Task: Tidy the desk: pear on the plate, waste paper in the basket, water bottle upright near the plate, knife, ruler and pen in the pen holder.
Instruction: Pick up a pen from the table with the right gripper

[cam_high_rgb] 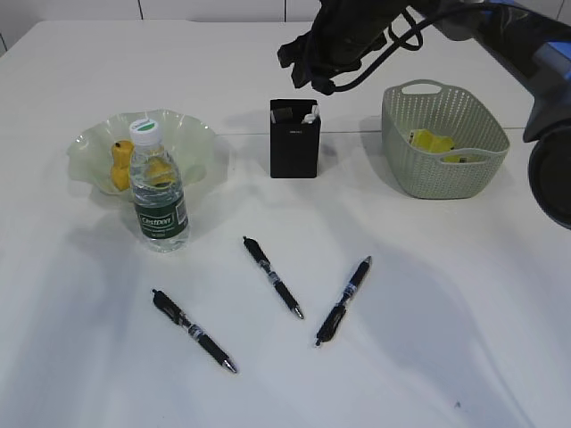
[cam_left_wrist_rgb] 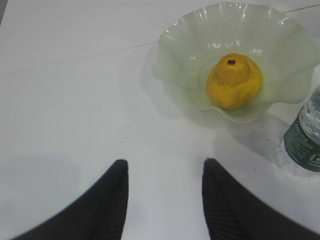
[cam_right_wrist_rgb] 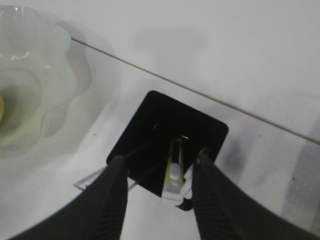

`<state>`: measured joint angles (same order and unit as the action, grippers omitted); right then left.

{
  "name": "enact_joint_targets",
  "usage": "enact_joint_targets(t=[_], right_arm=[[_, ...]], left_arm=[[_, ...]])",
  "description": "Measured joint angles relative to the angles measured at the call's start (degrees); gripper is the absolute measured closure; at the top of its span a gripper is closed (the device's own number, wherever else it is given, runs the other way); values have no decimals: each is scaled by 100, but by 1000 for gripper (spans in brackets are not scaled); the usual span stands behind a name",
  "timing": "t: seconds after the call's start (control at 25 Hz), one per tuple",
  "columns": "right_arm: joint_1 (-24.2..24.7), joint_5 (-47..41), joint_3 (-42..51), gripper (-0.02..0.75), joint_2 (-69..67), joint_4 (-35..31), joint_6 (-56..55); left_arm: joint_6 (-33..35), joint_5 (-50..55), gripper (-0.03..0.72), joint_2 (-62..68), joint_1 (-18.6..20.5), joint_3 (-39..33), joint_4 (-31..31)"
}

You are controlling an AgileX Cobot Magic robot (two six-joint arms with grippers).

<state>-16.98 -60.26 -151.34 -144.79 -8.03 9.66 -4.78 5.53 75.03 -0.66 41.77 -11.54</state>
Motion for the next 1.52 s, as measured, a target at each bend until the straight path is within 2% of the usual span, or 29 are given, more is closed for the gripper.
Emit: enact_joint_targets(t=[0.36,0.76,1.24,1.52], right_arm=[[9,-992,-238,423,0,433,-1156],[9,-1156,-427,422,34,695,-1936],[9,-1170,-428,423,568,629,-2047],[9,-1170,507,423,1126,481,-1828]], left_arm=[[0,-57,347,0,0,0,10],[0,-103,348,0,0,0,10],[0,-103,348,0,0,0,10],[0,-103,347,0,0,0,10]])
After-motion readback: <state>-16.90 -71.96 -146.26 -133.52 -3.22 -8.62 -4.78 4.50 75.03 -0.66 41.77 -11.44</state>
